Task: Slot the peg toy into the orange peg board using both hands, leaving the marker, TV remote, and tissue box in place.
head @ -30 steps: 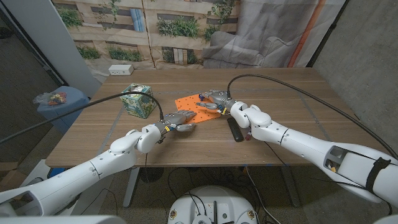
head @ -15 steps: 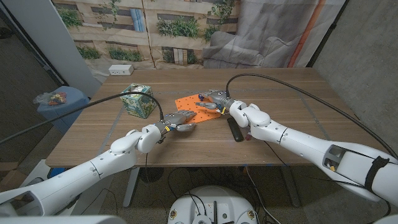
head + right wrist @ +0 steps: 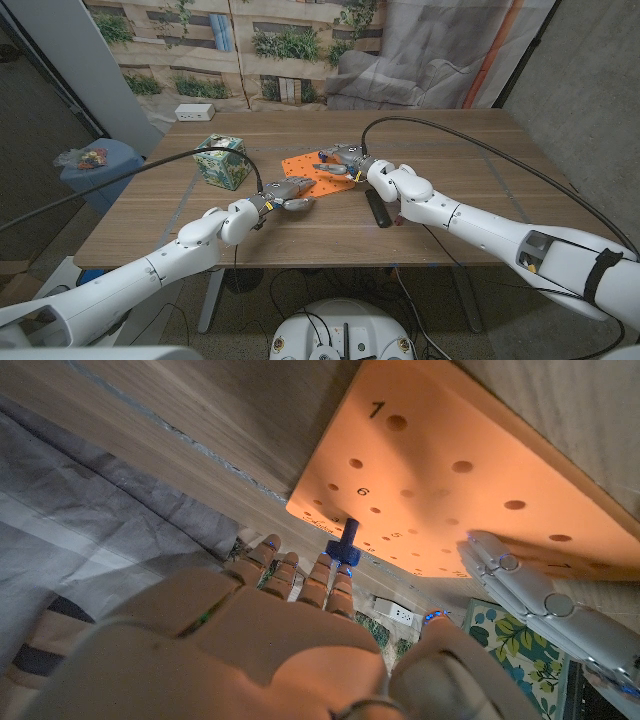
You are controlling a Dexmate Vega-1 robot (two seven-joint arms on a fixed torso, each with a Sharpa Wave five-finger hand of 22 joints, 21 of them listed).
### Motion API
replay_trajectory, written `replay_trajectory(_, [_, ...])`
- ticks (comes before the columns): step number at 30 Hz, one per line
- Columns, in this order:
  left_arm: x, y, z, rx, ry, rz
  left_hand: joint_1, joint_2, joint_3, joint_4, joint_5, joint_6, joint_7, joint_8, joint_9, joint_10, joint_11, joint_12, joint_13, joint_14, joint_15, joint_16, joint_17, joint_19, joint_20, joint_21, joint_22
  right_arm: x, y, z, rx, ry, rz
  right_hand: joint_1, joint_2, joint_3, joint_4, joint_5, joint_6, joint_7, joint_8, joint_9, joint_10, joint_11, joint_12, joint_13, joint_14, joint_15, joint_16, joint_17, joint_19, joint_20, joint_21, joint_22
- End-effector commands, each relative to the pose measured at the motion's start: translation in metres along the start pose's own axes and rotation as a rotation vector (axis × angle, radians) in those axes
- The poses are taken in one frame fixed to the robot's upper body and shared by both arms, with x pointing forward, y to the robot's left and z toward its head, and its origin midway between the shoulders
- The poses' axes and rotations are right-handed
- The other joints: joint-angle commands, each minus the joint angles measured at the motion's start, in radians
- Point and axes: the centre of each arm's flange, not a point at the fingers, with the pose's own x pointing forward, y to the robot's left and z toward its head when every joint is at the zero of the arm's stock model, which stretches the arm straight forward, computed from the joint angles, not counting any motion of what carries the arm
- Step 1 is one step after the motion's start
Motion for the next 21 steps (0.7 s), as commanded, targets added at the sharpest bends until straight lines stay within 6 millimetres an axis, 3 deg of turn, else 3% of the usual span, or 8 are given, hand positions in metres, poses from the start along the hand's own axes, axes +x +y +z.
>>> replay_trajectory(1, [0.0021,0.0014,-0.0018,-0.003,0.001,0.000,0.000,0.089,0.009,0.002,-0.004,0.040,0.021,0.004,0.006,0.046,0.007,0.005,0.006,0.051,-0.057,0.009,0.004,0.019,-0.160,0.008,0.006,-0.0004,0.0054,0.0003,0.009,0.006,0.029,-0.017,0.046,0.002,0.007,0.010,0.029,0.002,0.008,0.004,0.025,-0.002,0.010,0.006,0.000,-0.005,0.008,0.002,0.002,-0.003,0.005,0.003])
replay_trajectory(21, [0.0009,0.0001,-0.0020,-0.006,0.008,0.003,-0.001,0.089,0.010,0.002,-0.004,0.040,0.019,0.004,0.006,0.046,0.007,0.005,0.006,0.051,-0.057,0.009,0.004,0.019,-0.160,0.008,0.006,-0.0011,0.0088,0.0034,0.024,-0.001,0.054,-0.029,0.048,-0.001,0.019,0.014,0.067,0.002,0.015,0.005,0.057,-0.004,0.015,0.007,0.011,-0.009,0.013,0.000,0.005,-0.008,0.008,0.003])
